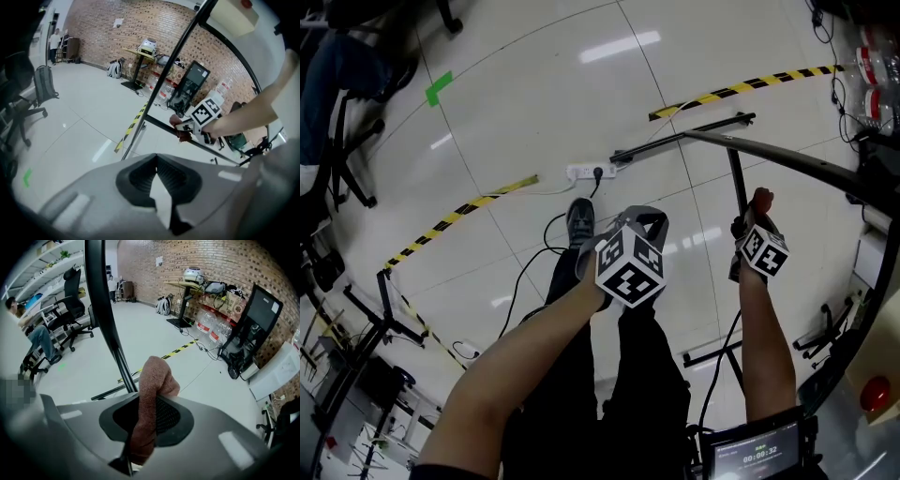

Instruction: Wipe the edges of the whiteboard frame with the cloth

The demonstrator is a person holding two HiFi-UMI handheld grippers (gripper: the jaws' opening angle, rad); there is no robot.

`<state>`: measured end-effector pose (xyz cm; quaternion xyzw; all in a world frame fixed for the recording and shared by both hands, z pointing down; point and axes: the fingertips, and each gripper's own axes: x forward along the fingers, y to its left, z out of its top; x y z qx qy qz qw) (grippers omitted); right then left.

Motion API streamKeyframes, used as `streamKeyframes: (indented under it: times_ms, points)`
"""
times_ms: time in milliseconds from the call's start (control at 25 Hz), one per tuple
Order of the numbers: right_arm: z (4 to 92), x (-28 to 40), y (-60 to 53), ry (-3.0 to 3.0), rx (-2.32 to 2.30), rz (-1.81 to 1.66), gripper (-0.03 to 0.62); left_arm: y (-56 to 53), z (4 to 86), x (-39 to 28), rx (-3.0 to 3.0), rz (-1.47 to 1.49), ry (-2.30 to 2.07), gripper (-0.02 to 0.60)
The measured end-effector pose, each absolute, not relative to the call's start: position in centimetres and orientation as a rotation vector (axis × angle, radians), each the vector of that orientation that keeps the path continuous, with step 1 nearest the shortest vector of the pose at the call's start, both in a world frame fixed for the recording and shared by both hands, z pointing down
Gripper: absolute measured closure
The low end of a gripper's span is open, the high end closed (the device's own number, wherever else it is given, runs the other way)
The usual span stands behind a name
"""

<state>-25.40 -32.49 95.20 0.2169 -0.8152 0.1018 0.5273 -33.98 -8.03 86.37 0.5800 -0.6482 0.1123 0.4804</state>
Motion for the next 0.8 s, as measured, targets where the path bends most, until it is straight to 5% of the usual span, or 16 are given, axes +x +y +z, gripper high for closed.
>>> streamKeyframes:
  times_ms: [800]
  points:
    - [94.9, -33.3, -31.2, -2.014, 0.441, 0.197, 0.530, -4.9, 87.0, -37.4, 1.346, 0.242, -1.606, 0.577]
